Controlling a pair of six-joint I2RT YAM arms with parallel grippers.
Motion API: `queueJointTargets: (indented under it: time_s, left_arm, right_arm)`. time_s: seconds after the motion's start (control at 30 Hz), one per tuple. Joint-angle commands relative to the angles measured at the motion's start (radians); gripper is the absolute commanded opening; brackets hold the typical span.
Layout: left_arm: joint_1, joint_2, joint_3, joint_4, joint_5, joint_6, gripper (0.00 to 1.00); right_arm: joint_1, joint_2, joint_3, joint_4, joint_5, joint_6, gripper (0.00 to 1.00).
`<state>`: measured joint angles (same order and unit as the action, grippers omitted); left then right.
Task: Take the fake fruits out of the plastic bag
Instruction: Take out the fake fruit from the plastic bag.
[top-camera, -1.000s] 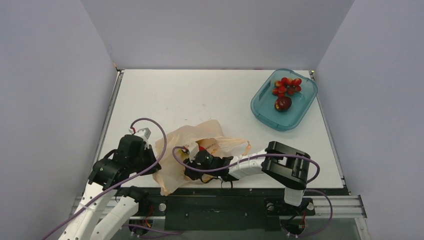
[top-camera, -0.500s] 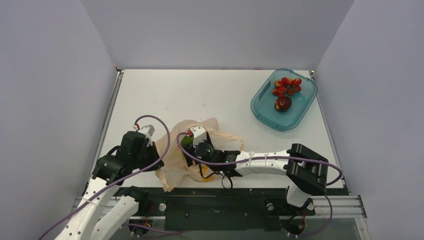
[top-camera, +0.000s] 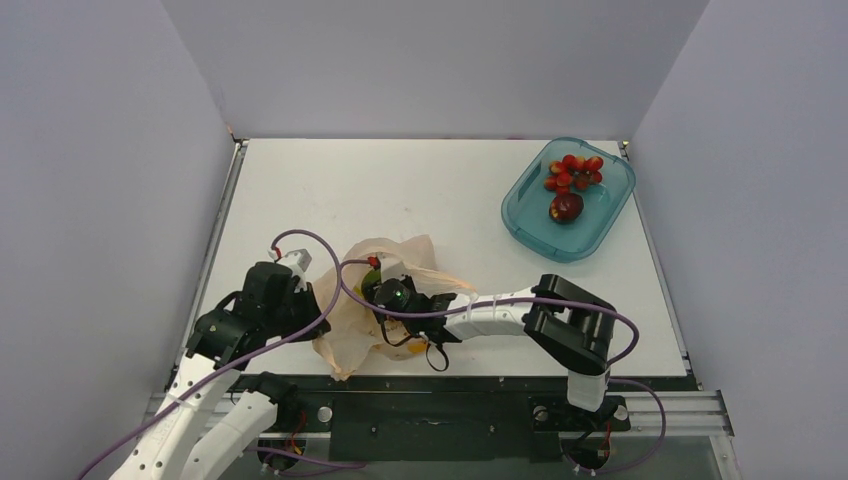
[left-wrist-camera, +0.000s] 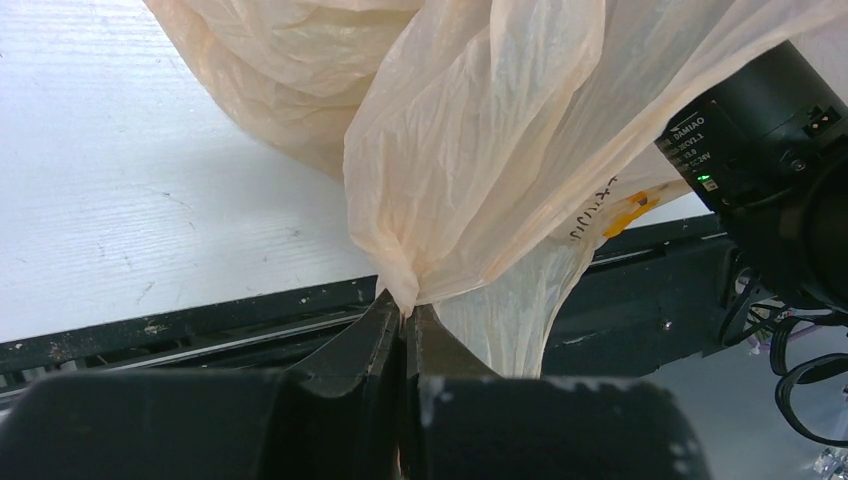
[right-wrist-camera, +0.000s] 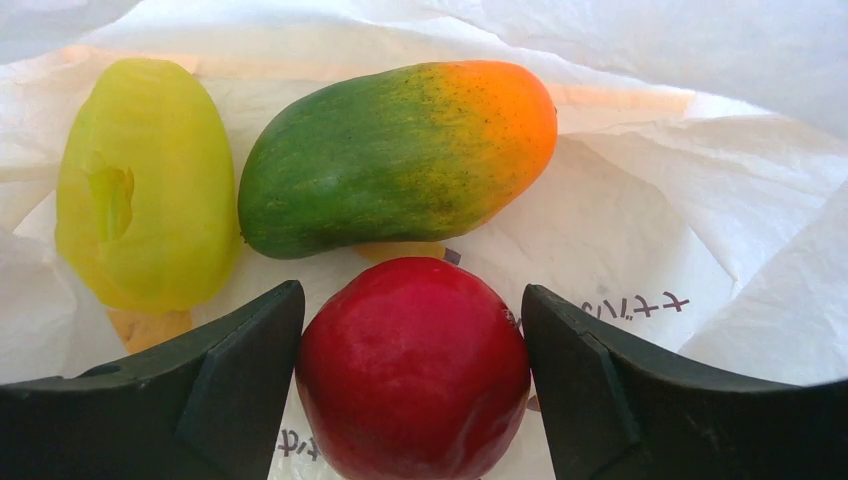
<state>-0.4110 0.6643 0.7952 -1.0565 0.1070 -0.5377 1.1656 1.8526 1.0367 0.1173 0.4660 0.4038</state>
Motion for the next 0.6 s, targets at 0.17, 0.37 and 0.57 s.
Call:
queueJointTargets:
  time_s: [0.17,0.37,0.57]
  left_arm:
    - [-0.002,0.036,0.037,0.040,0.007,0.023,0.00]
    - [-0.002,0.093,0.090,0.042,-0.009,0.058,0.00]
    - [-0.002,0.113,0.099,0.058,-0.048,0.074,0.00]
  right_arm:
    - [0.035,-0.051,-0.035,-0.009,-0.009,0.003,0.72]
    - [0.040,-0.074,-0.082,0.027,-0.046,0.013,0.74]
    - [0.040,-0.106,-0.099,0.056,-0.088,-0.007,0.48]
